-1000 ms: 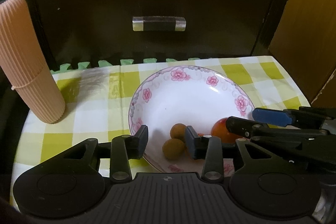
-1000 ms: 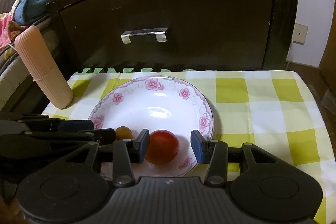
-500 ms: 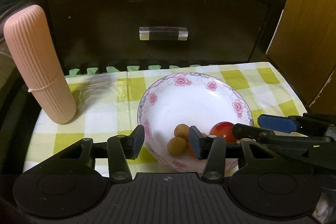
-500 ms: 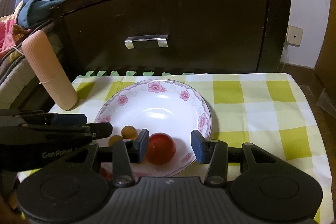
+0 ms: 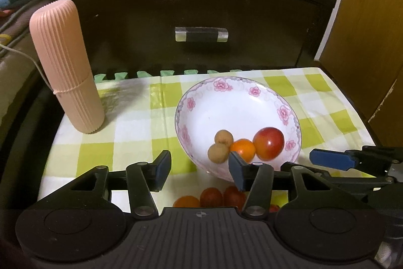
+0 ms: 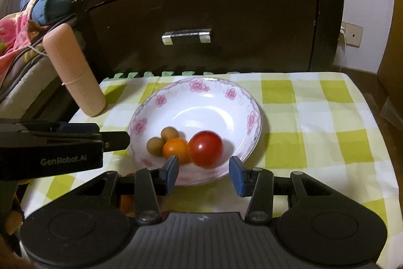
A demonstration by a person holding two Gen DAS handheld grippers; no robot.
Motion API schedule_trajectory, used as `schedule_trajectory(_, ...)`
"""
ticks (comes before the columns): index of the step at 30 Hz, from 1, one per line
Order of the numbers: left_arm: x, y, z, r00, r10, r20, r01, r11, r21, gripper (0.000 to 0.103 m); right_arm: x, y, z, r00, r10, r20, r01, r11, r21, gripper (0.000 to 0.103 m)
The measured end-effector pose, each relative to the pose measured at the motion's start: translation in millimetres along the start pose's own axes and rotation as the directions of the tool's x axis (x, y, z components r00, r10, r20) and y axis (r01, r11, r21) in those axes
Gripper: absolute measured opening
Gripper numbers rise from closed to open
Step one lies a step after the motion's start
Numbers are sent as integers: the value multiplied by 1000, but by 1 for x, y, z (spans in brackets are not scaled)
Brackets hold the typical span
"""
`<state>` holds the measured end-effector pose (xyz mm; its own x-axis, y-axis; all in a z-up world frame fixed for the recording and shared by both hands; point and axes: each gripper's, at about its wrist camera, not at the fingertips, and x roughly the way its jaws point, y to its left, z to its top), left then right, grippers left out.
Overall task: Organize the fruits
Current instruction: 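Lift both grippers away from the bowl, then close the right gripper on a red cherry tomato on the cloth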
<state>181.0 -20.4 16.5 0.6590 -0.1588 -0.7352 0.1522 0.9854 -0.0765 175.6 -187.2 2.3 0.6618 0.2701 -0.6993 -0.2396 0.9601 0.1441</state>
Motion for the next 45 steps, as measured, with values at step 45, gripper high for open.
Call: schedule_trajectory(45, -16, -5, -46, 987, -77, -142, 85, 995, 50, 63, 21, 6, -45, 983, 42, -180, -44, 999, -8, 35)
